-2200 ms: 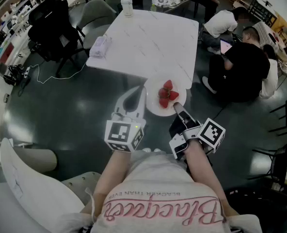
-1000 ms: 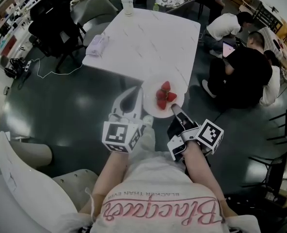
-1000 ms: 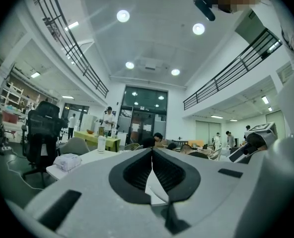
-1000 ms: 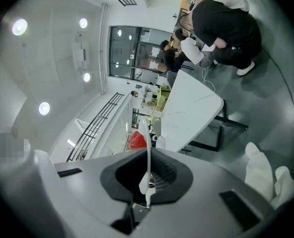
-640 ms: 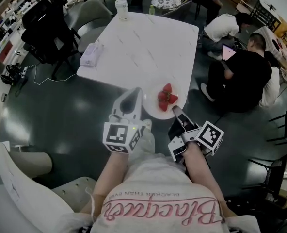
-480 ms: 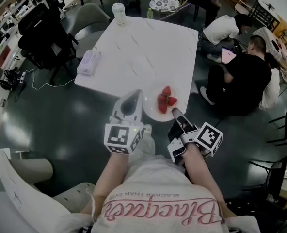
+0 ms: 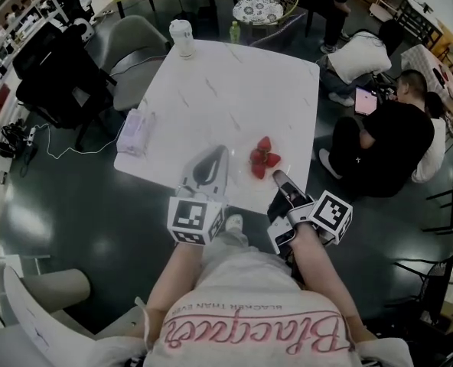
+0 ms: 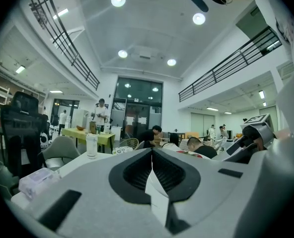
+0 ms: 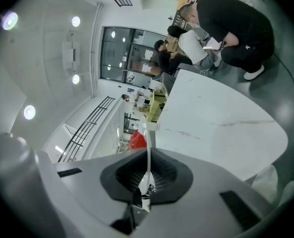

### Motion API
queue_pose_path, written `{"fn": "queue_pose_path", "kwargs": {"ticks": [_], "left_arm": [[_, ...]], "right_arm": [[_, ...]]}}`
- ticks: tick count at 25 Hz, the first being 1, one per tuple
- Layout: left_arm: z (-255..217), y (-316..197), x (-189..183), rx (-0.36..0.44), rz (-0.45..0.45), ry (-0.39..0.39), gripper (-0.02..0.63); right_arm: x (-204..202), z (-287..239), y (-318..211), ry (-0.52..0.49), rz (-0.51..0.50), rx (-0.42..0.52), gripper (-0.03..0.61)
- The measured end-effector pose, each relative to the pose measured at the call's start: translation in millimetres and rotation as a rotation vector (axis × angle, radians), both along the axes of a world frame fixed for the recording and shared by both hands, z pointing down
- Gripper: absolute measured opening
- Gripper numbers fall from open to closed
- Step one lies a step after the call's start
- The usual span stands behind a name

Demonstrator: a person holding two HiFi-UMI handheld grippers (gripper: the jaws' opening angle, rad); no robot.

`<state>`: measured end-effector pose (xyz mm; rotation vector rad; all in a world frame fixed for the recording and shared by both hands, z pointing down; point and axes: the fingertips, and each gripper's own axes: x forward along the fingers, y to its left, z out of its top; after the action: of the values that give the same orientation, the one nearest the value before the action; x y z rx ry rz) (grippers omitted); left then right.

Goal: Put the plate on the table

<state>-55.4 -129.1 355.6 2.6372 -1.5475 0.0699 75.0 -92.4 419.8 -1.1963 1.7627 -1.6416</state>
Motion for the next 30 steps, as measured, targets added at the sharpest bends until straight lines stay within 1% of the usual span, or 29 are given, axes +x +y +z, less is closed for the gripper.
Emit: {"fn": "queue_pose_path", "kwargs": {"ticks": [9,13,17,21,25,27,30], "left_arm": [[31,-84,-13,-0.052,-0.012,0.018,0.006],[44,-112,-16,-0.061,-0.021,-0.008,0.006],[58,-134,-19,-0.085,-0.041,-0.027,0.006],[75,-151,-17,-0.119,-0.062,-0.050,0.006],[87,-170,-11,-0.118,-0.061,-0.064,0.006],[98,-180,-12,-0.128,-0.068,-0.066,0.006],[121,-194,-18,-0.166,-0.094,-0.054,0.006]], "right_arm": [[-14,22,-83,0.058,-0.051,-0.031,0.011],[-15,35,-114,0.083,-0.077,-0.046,0.009],[-17,46,-142,0.085,-0.112,-0.045,0.009],[-13,63,-162,0.110,-0.154,-0.081,0.009],[-10,84,-184,0.147,-0.190,-0.113,0.009],[-12,97,-195,0.163,-0.207,-0.123,0.009],[-15,120,-209,0.173,-0.233,-0.148,0.009]]}}
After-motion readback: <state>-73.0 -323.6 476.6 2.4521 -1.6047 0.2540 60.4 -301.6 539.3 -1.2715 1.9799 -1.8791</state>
